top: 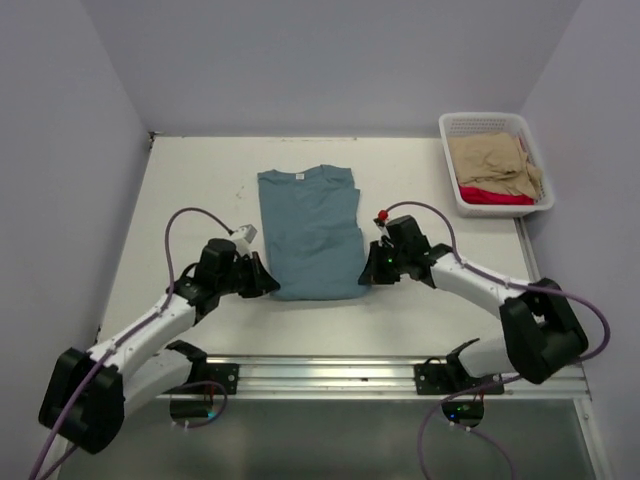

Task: Fold and stack the t-shirts
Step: Fold the tshirt

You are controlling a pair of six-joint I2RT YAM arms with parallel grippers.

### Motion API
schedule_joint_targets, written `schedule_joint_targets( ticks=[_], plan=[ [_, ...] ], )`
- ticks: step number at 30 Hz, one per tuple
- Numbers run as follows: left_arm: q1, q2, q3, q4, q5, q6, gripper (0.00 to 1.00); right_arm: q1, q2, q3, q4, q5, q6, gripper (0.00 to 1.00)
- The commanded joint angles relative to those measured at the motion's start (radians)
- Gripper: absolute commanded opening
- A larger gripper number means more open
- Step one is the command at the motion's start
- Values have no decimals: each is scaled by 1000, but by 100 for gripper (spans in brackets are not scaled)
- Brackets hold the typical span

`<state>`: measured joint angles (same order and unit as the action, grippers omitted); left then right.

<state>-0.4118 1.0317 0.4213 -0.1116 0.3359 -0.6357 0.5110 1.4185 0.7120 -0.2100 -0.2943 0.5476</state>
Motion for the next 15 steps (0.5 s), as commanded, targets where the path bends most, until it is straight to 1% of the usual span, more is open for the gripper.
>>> schedule_joint_targets(
  ticks=[1, 3, 4, 6, 7, 9, 12, 14, 15],
  plan=[
    [-28, -163, 23, -277, -18, -71, 0, 44, -166, -17, -141, 30, -25, 0],
    [-30, -267, 49, -347, -26, -94, 0, 79, -272, -10, -230, 50, -21, 0],
    [-30, -297, 63, -411, -38, -104, 0, 90, -305, 7, -258, 70, -20, 0],
    [-30, -355, 112, -463, -55, -116, 0, 101, -381, 33, -336, 84, -20, 0],
    [-30, -364, 132, -499, -67, -117, 0, 100, -398, 64, -356, 105, -20, 0],
    [-30, -375, 186, -519, -103, -111, 0, 101, -423, 98, -385, 130, -26, 0],
    [-30, -339, 218, -493, -208, -78, 0, 100, -388, 155, -382, 176, -58, 0],
    [-28, -299, 224, -421, -244, -50, 0, 101, -308, 199, -371, 204, -92, 0],
    [-28, -248, 231, -395, -265, -30, 0, 100, -276, 213, -346, 216, -98, 0]
  ],
)
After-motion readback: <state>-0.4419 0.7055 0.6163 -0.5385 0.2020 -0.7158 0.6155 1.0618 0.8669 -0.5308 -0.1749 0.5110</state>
